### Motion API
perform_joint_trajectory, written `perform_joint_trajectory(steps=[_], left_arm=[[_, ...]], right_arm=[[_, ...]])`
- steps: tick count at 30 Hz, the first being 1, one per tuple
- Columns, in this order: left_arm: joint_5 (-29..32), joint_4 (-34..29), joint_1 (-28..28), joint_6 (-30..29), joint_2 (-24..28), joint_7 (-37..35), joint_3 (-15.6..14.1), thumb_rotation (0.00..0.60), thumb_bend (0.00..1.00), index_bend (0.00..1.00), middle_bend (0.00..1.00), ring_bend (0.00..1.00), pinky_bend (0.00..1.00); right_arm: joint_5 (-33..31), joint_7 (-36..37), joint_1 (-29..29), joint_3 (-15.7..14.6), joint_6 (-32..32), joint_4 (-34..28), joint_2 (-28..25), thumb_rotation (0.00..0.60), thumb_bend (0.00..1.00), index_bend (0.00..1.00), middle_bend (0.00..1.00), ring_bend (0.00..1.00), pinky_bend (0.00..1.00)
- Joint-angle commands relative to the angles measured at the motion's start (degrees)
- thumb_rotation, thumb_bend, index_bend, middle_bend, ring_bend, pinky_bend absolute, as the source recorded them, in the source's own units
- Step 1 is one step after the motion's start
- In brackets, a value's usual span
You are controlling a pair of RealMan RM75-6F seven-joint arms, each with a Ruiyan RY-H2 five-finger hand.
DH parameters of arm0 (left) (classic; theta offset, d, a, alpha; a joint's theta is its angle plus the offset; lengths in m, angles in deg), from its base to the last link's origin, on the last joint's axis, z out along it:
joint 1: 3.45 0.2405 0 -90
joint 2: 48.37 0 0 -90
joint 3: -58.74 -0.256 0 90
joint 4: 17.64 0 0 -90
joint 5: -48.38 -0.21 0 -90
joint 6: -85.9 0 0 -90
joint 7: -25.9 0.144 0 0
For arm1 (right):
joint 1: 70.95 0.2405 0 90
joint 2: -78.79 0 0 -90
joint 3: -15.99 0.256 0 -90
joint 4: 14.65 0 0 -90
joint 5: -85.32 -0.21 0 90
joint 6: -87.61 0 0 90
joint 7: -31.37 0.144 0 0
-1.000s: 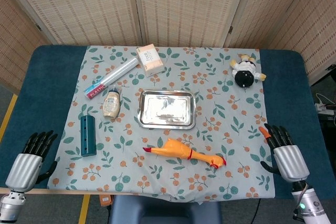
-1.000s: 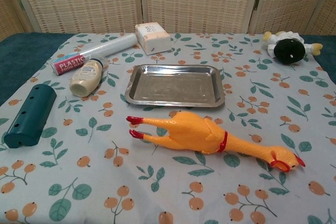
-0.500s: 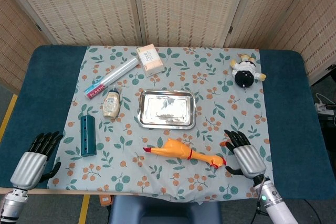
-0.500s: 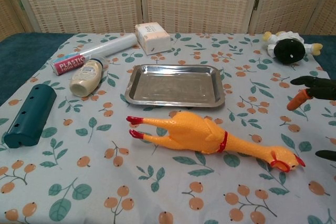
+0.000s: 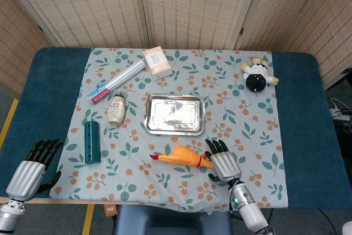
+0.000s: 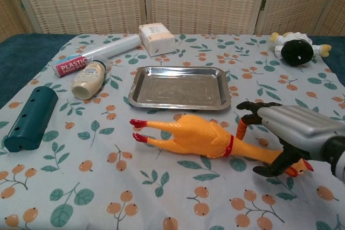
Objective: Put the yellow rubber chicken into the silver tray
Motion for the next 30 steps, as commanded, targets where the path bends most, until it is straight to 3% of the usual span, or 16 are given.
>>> perform_joint_trajectory(steps=[1,6,9,13,17,20,24,30], left_arm=[[0.1,0.0,-0.1,0.0,0.1,-0.2,0.1,0.6,0.4,0.0,0.0,0.0,0.0],[0.5,0.0,-0.2,0.4,0.2,-0.3,0.1,0.6,0.4,0.0,0.0,0.0,0.0],[0.6,0.0,-0.3,0.6,0.1,-0.2,0.1,0.6,0.4,0.0,0.0,0.0,0.0],[0.8,0.1,-0.3,0.9,0.0,0.2,0.1,0.6,0.4,0.0,0.0,0.0,0.0],[0.5,-0.1,-0.6,1.7,0.1,0.3,-0.4,0.6,0.41,0.0,0.0,0.0,0.0],[-1.2,-0.1,-1.4,2.7,0.5,-1.9,-1.3,0.6,0.45,0.0,0.0,0.0,0.0],[-5.4,0.7,-3.4,3.6,0.4,-7.7,-2.9,0.6,0.62,0.0,0.0,0.0,0.04],[-8.5,1.2,-8.2,8.5,-2.1,-14.9,-4.1,0.6,0.45,0.0,0.0,0.0,0.11]], right_arm=[[-2.3,-2.4,1.6,0.8,0.6,2.5,2.5,0.6,0.19,0.36,0.0,0.0,0.0],[-4.3,-3.1,2.5,0.9,1.4,4.5,4.1,0.6,0.2,0.44,0.0,0.0,0.02],[-4.3,-3.6,2.8,0.9,2.8,5.6,5.0,0.6,0.23,0.6,0.06,0.01,0.17],[-2.2,-2.2,2.7,0.8,5.1,6.0,5.6,0.6,0.26,0.82,0.28,0.26,0.55],[1.2,0.9,2.7,0.7,6.3,5.2,4.7,0.6,0.28,0.9,0.42,0.51,0.74],[3.7,3.4,2.8,0.8,6.8,4.1,3.4,0.6,0.28,0.91,0.49,0.63,0.81],[5.9,6.4,3.0,1.4,7.1,2.4,1.5,0.6,0.3,0.91,0.54,0.7,0.85],[7.3,9.1,4.2,2.6,5.8,0.0,-1.5,0.6,0.32,0.91,0.55,0.72,0.87]])
